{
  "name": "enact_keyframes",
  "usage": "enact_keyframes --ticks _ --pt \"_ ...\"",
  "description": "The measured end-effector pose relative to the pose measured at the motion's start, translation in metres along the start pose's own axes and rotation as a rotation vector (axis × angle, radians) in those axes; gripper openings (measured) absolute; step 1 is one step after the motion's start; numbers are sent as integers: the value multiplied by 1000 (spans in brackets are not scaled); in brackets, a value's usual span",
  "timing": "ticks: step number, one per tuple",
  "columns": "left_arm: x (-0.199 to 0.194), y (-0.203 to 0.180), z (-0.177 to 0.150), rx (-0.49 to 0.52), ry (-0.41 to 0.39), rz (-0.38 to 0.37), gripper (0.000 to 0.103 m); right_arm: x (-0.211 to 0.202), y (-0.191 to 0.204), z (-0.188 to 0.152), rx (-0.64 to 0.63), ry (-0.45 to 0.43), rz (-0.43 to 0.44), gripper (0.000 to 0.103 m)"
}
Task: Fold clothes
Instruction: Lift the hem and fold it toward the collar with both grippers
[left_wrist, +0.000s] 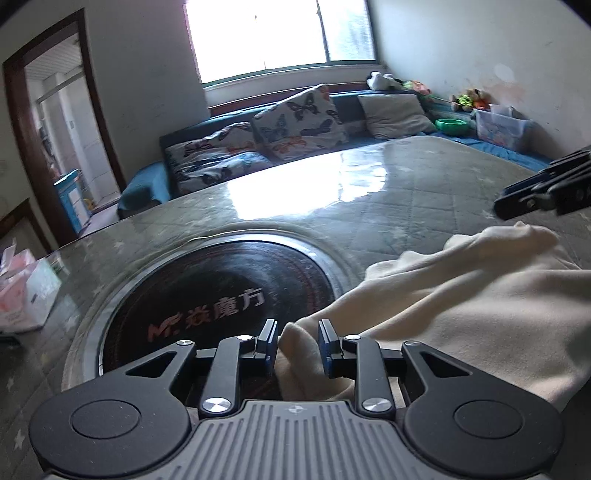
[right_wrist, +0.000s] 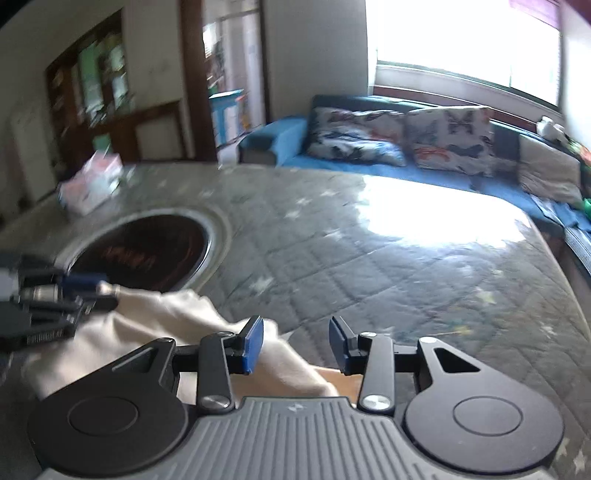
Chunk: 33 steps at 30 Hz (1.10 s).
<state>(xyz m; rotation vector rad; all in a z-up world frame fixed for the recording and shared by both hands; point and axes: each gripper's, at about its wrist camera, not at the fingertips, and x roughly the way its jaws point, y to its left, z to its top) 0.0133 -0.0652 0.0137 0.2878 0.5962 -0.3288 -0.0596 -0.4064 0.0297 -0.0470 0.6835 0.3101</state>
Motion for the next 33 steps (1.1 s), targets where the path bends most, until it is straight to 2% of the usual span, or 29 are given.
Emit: enact_keyframes --ticks 4,7,10,15,22,27,33 --pt "-15 4 7 -56 -30 8 27 -4 7 0 -16 7 38 38" --pt "-21 -2 16 -65 -50 -40 26 8 18 1 -29 42 70 37" --pt "-18 -10 22 -82 -36 -107 26 23 28 1 -24 74 92 37" --pt "-14 -26 18 -68 -21 -168 26 41 37 5 -21 99 74 37" --pt "-20 -32 0 -41 -16 -167 26 56 42 5 -33 112 37 38" --pt "-31 -34 -11 -29 -37 -163 26 46 53 14 -46 88 91 38" --pt "-36 -33 -19 -23 -35 -166 26 65 78 15 -118 127 113 38"
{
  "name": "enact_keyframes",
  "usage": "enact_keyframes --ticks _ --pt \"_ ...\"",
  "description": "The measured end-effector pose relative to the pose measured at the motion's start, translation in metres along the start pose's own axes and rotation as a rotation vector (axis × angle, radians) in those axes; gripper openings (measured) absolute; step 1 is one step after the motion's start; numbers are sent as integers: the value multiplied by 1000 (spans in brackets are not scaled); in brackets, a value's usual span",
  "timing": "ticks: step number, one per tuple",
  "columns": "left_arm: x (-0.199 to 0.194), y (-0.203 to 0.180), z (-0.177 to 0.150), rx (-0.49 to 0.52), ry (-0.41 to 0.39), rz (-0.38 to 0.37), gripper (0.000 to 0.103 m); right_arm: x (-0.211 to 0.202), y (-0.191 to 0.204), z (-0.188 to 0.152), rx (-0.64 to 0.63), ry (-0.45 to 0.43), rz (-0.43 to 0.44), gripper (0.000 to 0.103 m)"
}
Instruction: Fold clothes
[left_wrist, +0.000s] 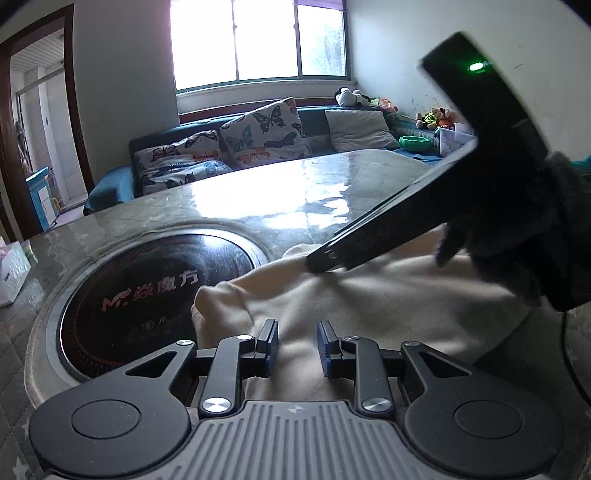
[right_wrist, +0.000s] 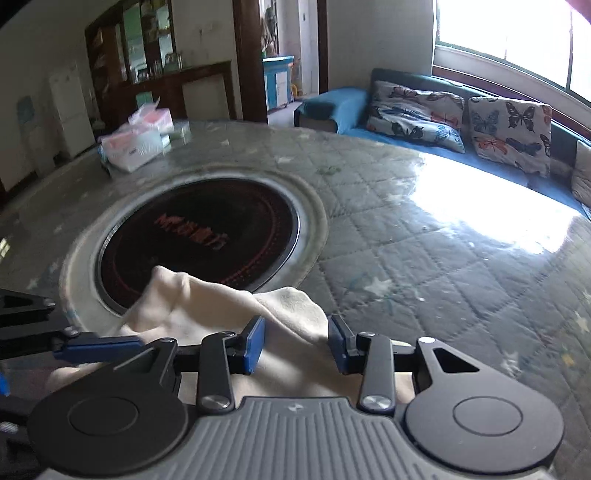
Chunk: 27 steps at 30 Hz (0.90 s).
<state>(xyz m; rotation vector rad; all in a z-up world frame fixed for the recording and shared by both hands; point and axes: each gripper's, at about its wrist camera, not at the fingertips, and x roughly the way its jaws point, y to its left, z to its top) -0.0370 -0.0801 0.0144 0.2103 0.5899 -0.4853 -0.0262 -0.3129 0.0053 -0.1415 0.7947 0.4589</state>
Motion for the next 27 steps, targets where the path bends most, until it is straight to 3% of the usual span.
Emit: enact_keyframes --ticks 6,13,20,27 --pt "-1 12 4 -40 7 -23 27 14 -2 11 17 7 5 38" --pt "14 32 29 -111 0 9 26 -17 -10 12 15 -39 -3 38" --pt "36 31 43 -99 12 -4 26 -50 -28 -15 47 -29 -31 38" --pt "60 34 39 -101 64 28 27 -48 -53 -38 114 3 -73 36"
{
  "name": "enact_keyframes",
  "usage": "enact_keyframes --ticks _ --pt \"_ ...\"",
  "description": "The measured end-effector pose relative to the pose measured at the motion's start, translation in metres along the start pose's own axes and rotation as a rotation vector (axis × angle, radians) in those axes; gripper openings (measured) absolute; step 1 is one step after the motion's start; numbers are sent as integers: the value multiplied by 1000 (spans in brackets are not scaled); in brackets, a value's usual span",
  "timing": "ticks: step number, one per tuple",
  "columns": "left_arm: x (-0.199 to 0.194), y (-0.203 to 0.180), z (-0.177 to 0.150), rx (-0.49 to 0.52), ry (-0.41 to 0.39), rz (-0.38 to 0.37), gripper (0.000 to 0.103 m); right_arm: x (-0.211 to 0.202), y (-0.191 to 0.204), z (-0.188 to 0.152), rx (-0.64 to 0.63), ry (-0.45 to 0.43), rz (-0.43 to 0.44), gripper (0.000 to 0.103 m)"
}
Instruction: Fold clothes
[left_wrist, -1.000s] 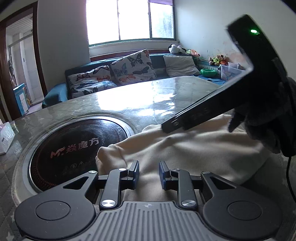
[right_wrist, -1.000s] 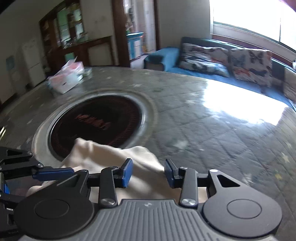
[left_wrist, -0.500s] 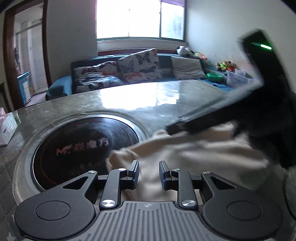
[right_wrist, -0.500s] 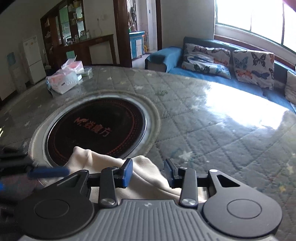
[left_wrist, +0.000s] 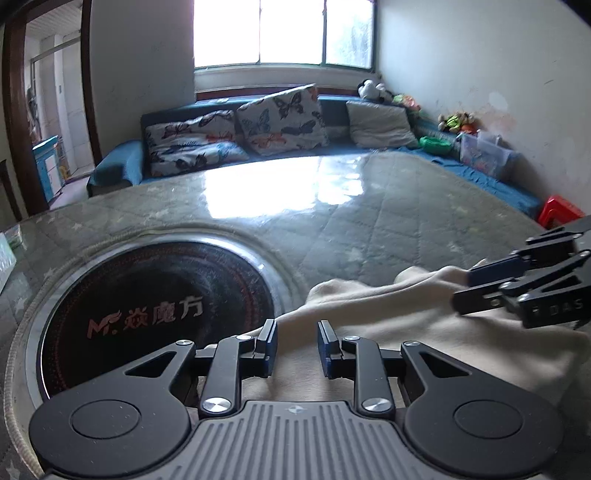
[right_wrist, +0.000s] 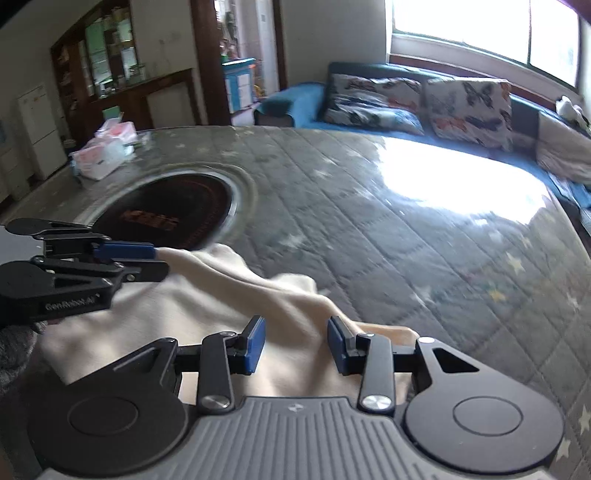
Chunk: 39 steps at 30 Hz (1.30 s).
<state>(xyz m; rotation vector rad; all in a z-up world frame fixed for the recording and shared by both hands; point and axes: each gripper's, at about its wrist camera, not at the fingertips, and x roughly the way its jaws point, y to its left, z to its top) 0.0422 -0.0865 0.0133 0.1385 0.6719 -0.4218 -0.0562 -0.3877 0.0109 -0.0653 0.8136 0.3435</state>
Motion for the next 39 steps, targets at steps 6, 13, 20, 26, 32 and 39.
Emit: enact_keyframes --ticks 6,13,20,26,32,39 --pt "-1 3 2 -18 0 5 26 0 -15 4 57 -29 17 33" --pt "-28 -13 -5 33 -34 -51 26 -23 -21 8 25 -55 -5 31" --pt "-45 -34 -25 108 -39 -100 26 -36 5 -17 -89 -15 36 27" --pt "-52 -35 -41 123 -39 -88 27 -44 17 -47 -159 -2 12 27" --pt "-51 -39 -40 121 -39 -78 27 -62 6 -51 -106 -32 20 27" --pt "-54 -39 -42 118 -39 -74 30 -61 -23 -47 26 -36 -1 23"
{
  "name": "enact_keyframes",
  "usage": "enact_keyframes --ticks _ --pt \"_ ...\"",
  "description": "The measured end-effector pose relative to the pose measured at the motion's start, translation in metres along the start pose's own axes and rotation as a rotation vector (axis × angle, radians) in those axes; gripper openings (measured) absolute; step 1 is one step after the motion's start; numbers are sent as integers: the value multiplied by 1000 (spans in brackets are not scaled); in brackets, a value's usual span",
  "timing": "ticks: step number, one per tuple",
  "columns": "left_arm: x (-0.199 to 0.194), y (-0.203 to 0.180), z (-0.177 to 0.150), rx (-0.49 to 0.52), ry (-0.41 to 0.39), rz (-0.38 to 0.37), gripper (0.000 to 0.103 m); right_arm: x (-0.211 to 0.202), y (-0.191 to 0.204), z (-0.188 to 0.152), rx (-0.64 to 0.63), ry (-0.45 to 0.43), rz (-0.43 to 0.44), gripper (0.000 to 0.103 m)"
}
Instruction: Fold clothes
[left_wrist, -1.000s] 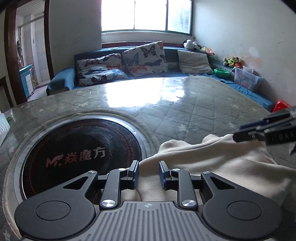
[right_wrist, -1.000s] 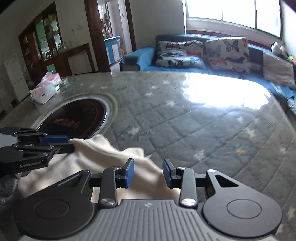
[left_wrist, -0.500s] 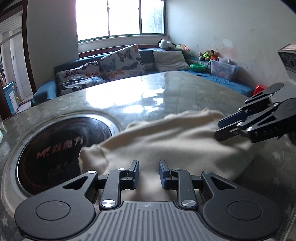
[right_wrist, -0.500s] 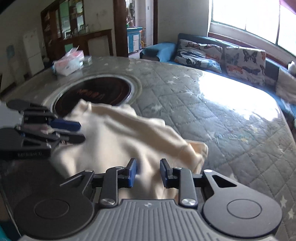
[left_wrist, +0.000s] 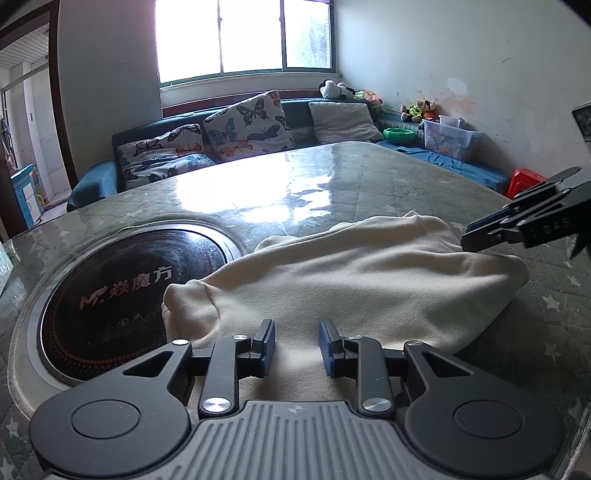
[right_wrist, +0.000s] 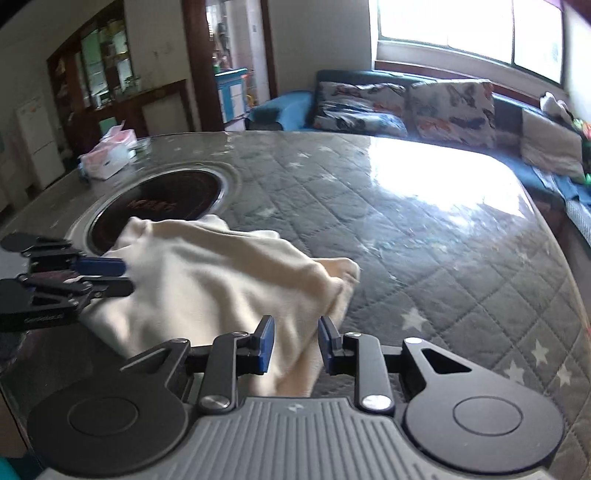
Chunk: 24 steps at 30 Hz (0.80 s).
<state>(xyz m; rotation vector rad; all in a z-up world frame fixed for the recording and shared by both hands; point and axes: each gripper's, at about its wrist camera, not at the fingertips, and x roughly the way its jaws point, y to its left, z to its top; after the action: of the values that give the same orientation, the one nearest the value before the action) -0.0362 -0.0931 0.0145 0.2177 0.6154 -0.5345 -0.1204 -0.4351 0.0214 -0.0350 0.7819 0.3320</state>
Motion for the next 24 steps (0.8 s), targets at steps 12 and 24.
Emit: enact_keyframes --ticks 12,24 --pt "-6 -4 -4 15 -3 -10 31 24 -10 0 100 -15 -9 10" --pt "-7 -5 -6 25 -5 -11 31 18 -1 4 46 -68 -65 4"
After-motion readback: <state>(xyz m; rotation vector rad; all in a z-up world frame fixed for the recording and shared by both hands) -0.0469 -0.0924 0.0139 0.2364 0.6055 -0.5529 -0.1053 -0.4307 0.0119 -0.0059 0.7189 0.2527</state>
